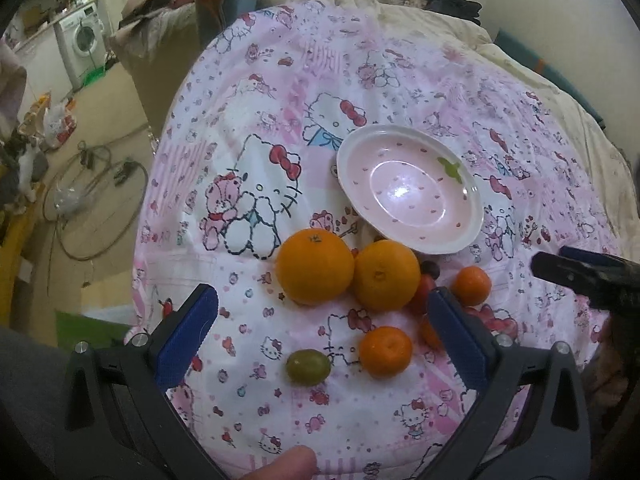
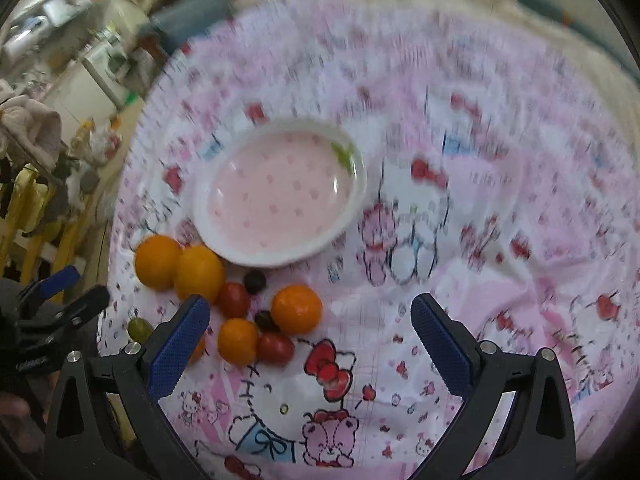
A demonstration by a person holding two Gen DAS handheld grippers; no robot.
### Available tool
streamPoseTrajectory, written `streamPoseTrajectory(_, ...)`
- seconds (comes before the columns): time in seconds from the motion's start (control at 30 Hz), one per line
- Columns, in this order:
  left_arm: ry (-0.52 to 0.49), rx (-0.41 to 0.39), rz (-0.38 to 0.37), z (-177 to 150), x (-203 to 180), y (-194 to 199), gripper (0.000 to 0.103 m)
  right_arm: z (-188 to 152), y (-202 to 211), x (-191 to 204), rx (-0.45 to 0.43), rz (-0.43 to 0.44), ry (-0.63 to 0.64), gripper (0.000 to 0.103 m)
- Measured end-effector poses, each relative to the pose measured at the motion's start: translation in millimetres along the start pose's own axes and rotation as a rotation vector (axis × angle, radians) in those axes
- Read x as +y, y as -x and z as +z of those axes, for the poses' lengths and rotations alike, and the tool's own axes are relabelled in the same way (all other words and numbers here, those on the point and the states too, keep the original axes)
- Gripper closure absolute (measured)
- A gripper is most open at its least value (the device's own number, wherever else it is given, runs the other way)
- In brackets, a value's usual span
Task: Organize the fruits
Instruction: 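Grasp a mandarin with the right tool while the left tool grasps a large orange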
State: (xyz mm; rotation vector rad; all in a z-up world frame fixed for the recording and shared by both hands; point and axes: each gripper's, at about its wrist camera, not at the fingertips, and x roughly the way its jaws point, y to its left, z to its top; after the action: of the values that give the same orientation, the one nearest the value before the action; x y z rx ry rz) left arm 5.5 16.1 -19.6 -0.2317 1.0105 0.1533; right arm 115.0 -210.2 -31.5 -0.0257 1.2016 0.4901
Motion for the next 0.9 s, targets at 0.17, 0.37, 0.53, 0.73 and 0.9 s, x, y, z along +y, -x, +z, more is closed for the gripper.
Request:
streamPoseTrajectory(0.17, 0.015, 0.013, -0.01, -0.2, 4.0, 1.0, 0.0, 0.2, -45.2, -17.0, 0.166, 0.107, -0.143, 0.03)
streamPoseTrajectory(0.37, 0.026, 0.034, -0.001, -1.7, 8.7, -1.7, 0.0, -5.9, -76.6, -20.4, 0.235, 0.16, -0.216, 0.045)
streamPoseTrajectory(0.53, 0.014, 0.08, 0.056, -4.0, 8.5, -12.1, 0.0, -4.3, -83.4, -21.2, 0.244, 0.177, -0.219, 0.054)
streamPoseTrajectory(0.73, 0.024, 0.168, 0.064, 6.4, 11.1, -24.1, 0.0, -5.6, -75.8, -20.2, 0.184, 0.182, -0.195, 0.06)
streamPoseTrajectory(0.9, 0.066, 0.221, 0.042, 31.4, 17.7, -37.1, 0.0, 0.5, -56.7, -21.6, 0.106, 0.212, -0.204, 0.06)
